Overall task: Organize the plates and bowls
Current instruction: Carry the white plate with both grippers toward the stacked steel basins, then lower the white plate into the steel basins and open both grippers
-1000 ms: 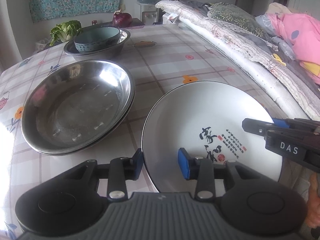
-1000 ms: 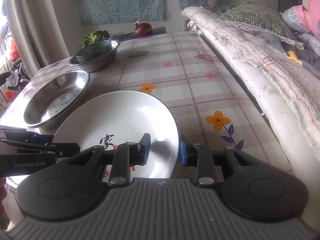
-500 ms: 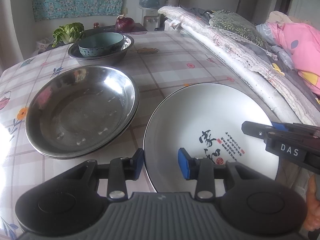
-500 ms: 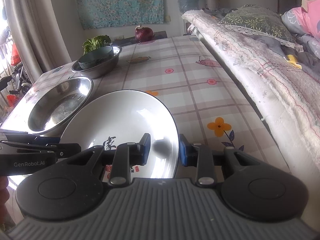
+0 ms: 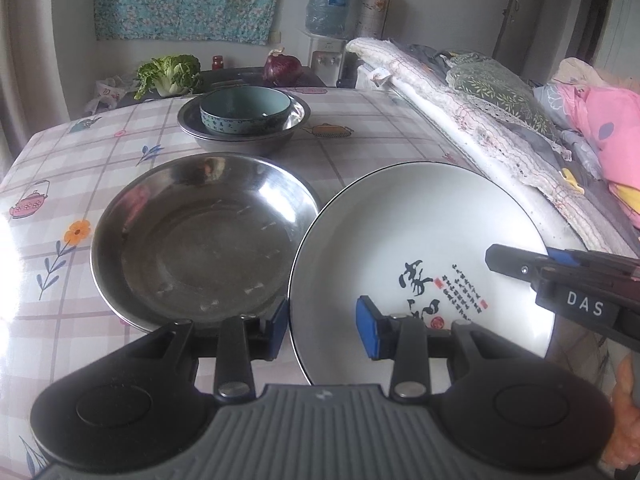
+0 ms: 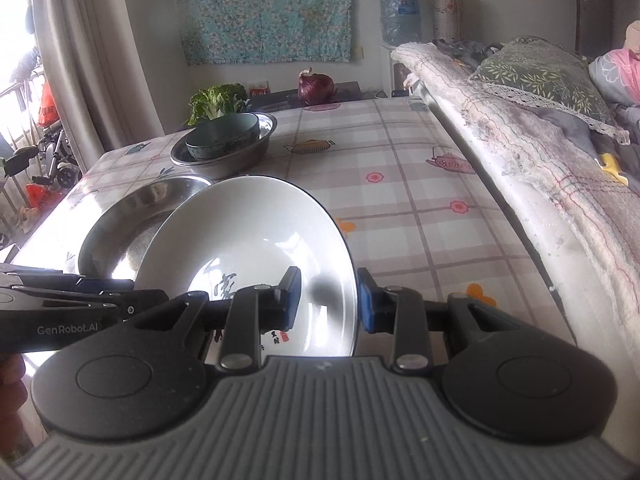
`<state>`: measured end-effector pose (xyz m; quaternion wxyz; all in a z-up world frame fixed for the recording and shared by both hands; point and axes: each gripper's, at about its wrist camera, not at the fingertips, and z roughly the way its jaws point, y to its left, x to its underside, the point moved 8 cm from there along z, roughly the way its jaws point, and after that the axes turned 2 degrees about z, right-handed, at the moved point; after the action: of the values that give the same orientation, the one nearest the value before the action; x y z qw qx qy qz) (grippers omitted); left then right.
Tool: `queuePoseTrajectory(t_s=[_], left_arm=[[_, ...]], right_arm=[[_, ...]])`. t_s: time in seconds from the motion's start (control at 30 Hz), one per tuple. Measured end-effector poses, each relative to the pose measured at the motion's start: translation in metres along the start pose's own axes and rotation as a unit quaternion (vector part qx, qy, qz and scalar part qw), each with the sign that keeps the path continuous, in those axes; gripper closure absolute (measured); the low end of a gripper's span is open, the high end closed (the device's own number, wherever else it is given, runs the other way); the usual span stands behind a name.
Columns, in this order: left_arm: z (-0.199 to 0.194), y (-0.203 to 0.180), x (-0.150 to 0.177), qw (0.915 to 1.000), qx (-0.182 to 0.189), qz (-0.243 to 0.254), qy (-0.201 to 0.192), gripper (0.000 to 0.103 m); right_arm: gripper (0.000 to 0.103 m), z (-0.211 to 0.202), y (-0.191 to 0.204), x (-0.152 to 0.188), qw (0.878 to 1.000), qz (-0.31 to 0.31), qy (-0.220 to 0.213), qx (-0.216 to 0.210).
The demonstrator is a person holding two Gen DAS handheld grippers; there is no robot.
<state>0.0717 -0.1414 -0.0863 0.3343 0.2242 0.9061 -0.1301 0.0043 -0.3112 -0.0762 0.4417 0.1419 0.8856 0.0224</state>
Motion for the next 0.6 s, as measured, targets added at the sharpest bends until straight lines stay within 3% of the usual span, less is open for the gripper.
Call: queuePoseTrajectory(t_s=[0.6], left_arm=[[-0.015, 0.065, -0.017, 0.9977, -0.017, -0.058, -0.032, 0.065]], right_arm=[[0.074, 0.028, 0.068, -0.039, 0.999, -0.026, -0.004, -0.034]])
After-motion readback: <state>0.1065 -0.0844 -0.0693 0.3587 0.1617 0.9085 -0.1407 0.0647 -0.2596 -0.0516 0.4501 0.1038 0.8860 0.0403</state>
